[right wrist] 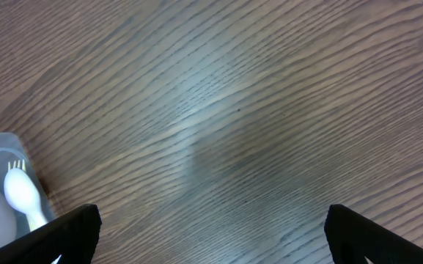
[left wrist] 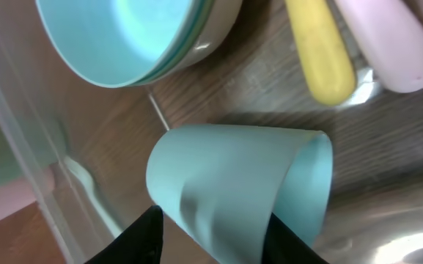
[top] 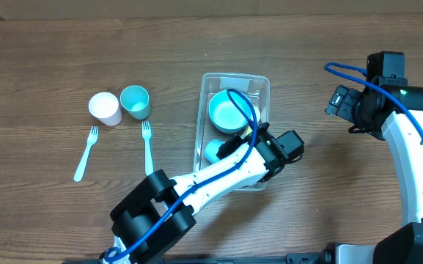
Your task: Pack container
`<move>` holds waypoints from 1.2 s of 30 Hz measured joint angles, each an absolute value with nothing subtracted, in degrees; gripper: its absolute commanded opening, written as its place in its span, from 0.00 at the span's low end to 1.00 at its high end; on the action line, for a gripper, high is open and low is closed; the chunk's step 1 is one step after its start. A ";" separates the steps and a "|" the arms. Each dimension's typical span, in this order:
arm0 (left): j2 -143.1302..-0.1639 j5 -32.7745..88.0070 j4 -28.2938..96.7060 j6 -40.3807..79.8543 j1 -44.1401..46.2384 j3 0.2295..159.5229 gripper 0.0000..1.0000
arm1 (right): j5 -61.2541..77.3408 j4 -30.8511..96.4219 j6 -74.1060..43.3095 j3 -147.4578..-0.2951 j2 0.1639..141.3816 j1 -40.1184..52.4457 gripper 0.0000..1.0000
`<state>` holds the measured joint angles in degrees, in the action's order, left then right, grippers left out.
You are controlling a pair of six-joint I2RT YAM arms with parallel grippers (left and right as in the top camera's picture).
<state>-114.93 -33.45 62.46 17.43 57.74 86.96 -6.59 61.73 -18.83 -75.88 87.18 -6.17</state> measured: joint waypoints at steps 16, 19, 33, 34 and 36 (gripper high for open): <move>-114.93 -38.72 65.10 18.65 55.96 86.91 0.10 | -6.59 61.80 -18.85 -75.88 87.18 -6.17 1.00; -114.93 -38.89 65.36 19.18 54.35 86.91 0.07 | -6.59 61.78 -18.85 -75.88 87.18 -6.17 1.00; -107.63 -34.28 60.99 19.70 52.21 88.14 0.09 | -6.61 61.76 -18.83 -75.88 87.18 -6.17 1.00; -107.63 -33.52 60.73 19.68 51.90 88.14 0.09 | -6.59 61.73 -18.81 -75.88 87.18 -6.17 1.00; -107.63 -32.53 60.01 19.57 50.87 88.14 0.08 | -6.57 61.73 -18.83 -75.88 87.18 -6.17 1.00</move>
<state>-107.63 -32.53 60.01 19.57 50.87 88.14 -6.57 61.73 -18.83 -75.88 87.18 -6.17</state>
